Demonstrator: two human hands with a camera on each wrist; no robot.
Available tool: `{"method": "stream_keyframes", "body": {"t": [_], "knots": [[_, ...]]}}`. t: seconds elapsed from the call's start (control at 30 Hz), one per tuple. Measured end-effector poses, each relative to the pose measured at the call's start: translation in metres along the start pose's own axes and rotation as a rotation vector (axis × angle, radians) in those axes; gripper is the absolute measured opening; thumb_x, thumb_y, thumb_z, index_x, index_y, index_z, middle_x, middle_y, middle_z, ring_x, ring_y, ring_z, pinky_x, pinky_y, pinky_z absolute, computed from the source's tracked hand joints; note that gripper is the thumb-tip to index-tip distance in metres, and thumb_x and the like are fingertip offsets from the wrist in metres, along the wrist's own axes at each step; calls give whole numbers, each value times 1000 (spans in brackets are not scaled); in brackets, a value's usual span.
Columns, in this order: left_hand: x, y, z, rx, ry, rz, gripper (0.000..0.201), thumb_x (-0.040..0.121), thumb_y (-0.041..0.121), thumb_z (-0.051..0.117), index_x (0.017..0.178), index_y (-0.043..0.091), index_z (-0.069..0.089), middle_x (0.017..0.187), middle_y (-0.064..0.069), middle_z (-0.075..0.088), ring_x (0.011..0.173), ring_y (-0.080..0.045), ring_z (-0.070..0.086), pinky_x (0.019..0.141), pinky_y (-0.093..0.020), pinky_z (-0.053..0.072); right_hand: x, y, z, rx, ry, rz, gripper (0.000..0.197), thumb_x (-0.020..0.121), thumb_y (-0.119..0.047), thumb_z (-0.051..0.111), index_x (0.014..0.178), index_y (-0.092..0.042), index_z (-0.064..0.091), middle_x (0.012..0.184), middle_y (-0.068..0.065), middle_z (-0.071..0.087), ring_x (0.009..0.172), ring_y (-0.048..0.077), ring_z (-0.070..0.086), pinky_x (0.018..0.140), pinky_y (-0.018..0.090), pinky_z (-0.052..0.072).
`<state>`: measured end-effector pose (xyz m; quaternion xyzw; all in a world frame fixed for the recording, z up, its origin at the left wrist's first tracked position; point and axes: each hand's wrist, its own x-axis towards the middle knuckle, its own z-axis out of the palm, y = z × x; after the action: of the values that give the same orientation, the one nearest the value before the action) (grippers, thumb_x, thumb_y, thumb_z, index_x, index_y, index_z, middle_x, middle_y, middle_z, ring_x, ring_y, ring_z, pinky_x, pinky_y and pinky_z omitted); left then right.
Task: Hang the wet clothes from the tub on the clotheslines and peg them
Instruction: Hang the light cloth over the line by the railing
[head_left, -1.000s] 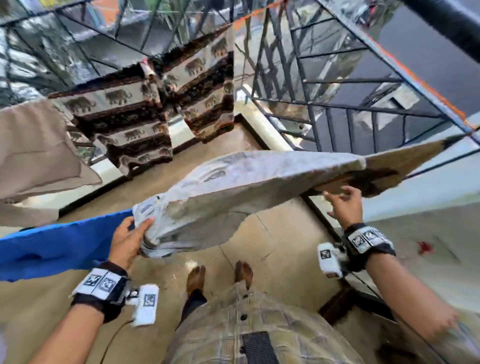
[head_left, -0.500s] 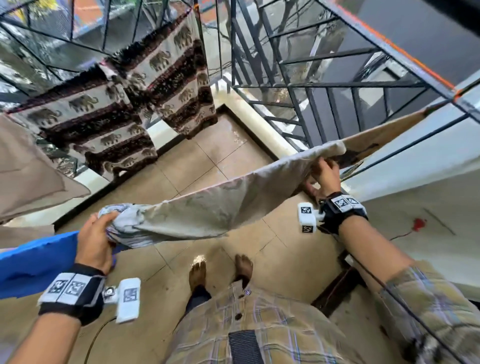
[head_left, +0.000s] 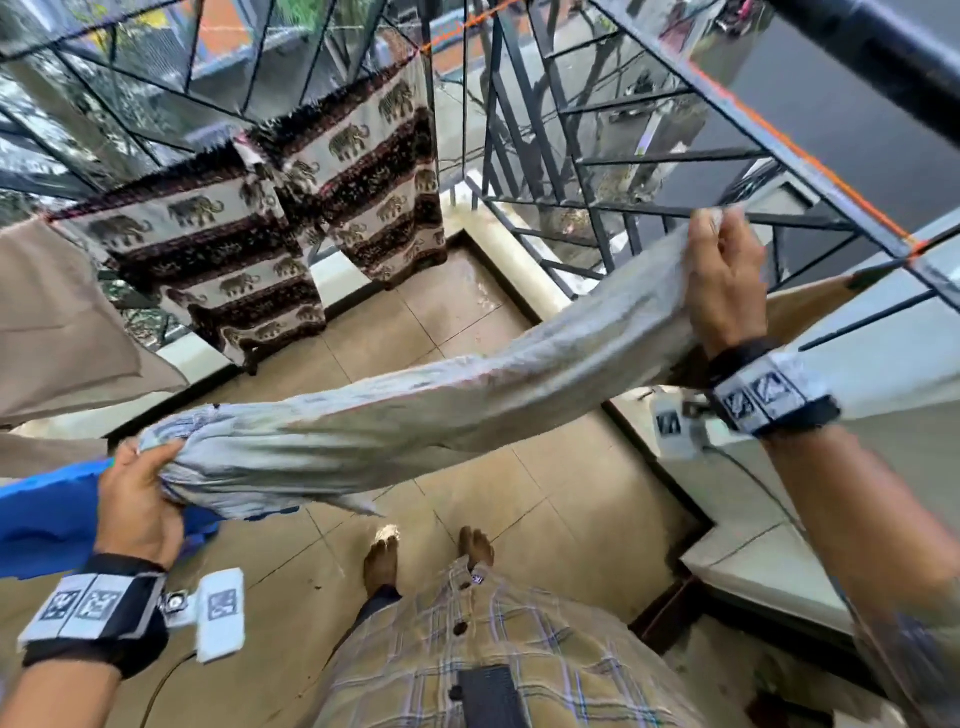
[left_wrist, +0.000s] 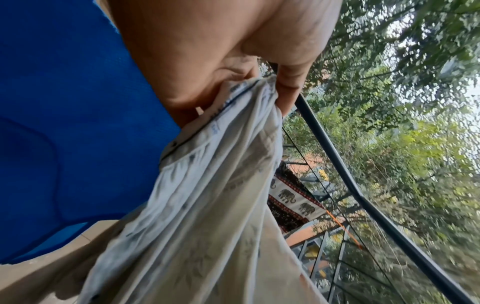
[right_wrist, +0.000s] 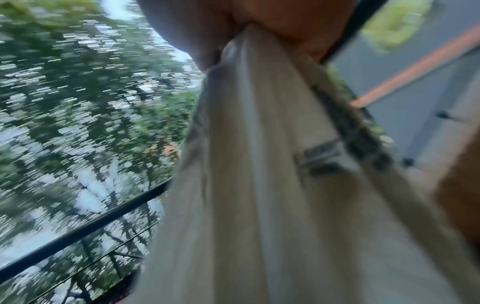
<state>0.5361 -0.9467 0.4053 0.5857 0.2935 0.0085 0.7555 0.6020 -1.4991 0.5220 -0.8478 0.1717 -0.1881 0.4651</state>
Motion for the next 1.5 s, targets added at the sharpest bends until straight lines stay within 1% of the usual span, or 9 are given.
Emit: {"method": "stream_keyframes", "body": {"t": [0.07, 0.17, 0.3, 0.53, 0.63, 0.9, 1.07, 1.33, 1.5], "knots": [[-3, 5, -6, -44, 24, -14, 38, 86, 19, 64, 120, 11, 51, 140, -27, 51, 127, -38, 53, 104, -51, 48, 50, -31, 17, -46, -137, -100, 30, 99, -39, 44, 73, -24, 37, 70, -10, 36, 62, -2, 34, 62, 22, 30], [-13, 5, -2, -21, 51, -19, 18, 97, 20, 48, 108, 27, 61, 98, 13, 74, 93, -4, 70, 79, -25, 59, 109, -65, 55, -308, -384, -100, 37, 98, -36, 46, 65, -21, 36, 69, 0, 41, 71, 12, 42, 58, 28, 25], [-16, -9, -7, -104, 122, 10, 26, 96, 26, 53, 117, 12, 56, 123, -11, 64, 114, -24, 64, 95, -45, 54, 132, -62, 92, -454, -545, 126, 12, 96, -26, 56, 89, -16, 56, 74, 2, 49, 69, 18, 49, 47, 18, 37], [-21, -25, 14, -38, 143, -56, 20, 99, 10, 47, 84, 22, 53, 82, 9, 72, 78, -4, 70, 68, -21, 58, 73, 18, 89, -509, -698, 352, 25, 89, -32, 69, 91, -8, 64, 79, 13, 63, 62, 28, 60, 58, 33, 52], [-12, -27, 7, 1, 145, -97, 18, 92, 7, 55, 83, 21, 58, 84, 3, 72, 78, -11, 70, 66, -25, 58, 33, 24, 57, -713, -579, 195, 24, 85, -44, 67, 89, -21, 73, 90, 7, 72, 88, 27, 66, 77, 34, 51], [-3, -24, 0, 41, 88, -219, 6, 86, 13, 67, 91, 17, 67, 98, -7, 71, 79, -17, 71, 67, -27, 58, -71, 80, 33, -464, -160, 312, 30, 83, -50, 67, 81, -21, 57, 81, -2, 68, 82, 24, 63, 75, 33, 47], [2, -17, 4, 74, 64, -264, 69, 71, 31, 80, 129, 2, 57, 126, -20, 63, 114, -33, 63, 93, -43, 52, -86, 100, 56, -254, -225, 419, 24, 90, -36, 65, 90, -13, 58, 78, -2, 60, 80, 20, 56, 73, 31, 41], [8, -5, 13, 9, 47, -184, 19, 91, 8, 58, 90, 26, 54, 112, -13, 65, 98, -24, 68, 74, -44, 61, -73, 85, 43, 28, -98, 483, 19, 87, -18, 52, 74, -5, 55, 74, 5, 47, 65, 7, 44, 70, 28, 39], [21, 5, -25, -132, 65, -139, 24, 85, 8, 62, 103, 20, 51, 139, -24, 50, 129, -35, 54, 104, -57, 45, -35, 27, 19, 71, -100, 241, 18, 97, -21, 47, 80, -16, 52, 77, -3, 46, 65, 3, 43, 62, 23, 36]]}}
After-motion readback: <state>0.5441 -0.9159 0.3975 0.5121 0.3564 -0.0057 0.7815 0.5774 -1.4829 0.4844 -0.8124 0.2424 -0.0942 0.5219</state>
